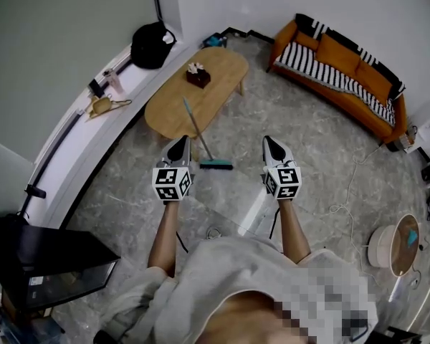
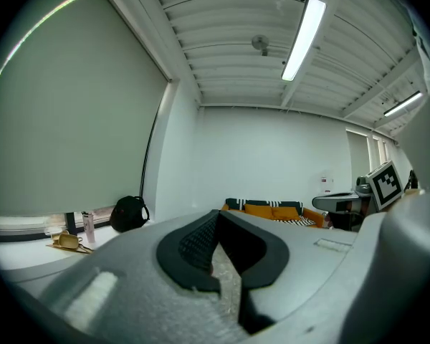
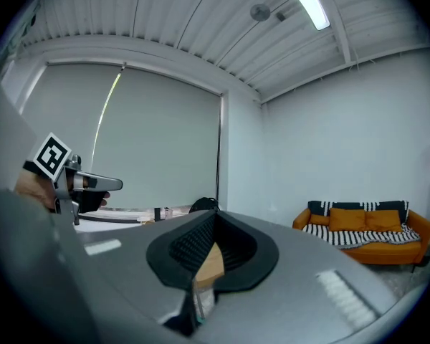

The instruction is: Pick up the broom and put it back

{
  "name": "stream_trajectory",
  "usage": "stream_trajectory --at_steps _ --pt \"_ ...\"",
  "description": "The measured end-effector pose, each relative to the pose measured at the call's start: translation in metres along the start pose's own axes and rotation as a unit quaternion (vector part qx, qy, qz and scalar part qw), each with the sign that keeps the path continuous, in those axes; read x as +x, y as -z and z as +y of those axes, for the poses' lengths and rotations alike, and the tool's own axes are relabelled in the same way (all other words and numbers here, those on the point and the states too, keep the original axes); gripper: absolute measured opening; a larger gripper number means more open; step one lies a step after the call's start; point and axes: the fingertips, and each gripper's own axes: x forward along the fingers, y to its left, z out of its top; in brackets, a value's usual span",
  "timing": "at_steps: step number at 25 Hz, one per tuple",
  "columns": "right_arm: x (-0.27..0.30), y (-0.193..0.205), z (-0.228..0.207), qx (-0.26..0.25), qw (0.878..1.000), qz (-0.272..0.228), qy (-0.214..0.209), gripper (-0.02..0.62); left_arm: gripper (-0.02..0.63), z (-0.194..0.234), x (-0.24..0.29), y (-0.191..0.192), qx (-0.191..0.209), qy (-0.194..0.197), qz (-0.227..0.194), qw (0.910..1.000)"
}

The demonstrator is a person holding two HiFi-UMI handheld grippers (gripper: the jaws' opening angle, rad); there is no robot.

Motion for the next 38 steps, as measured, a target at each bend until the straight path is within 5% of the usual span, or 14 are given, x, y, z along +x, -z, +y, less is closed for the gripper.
stream_trajectory --at_steps 7,19,38 --pt "0.042 0.000 0.010 -0.002 1.000 0.004 0.019 0.002 0.000 0.046 0.026 0.004 0.000 0.010 0.005 0.9999" --pt "0.090 0.013 -0.008 -0.002 1.000 0.018 0.012 0.002 0.000 0.057 0.071 0.029 -0.013 0.015 0.030 0.9993" --pt "0.323 -0.001 -0.096 0.010 0.996 0.028 -0.079 0.002 0.002 0.149 0.261 -0.007 -0.017 -0.071 0.037 0.9967"
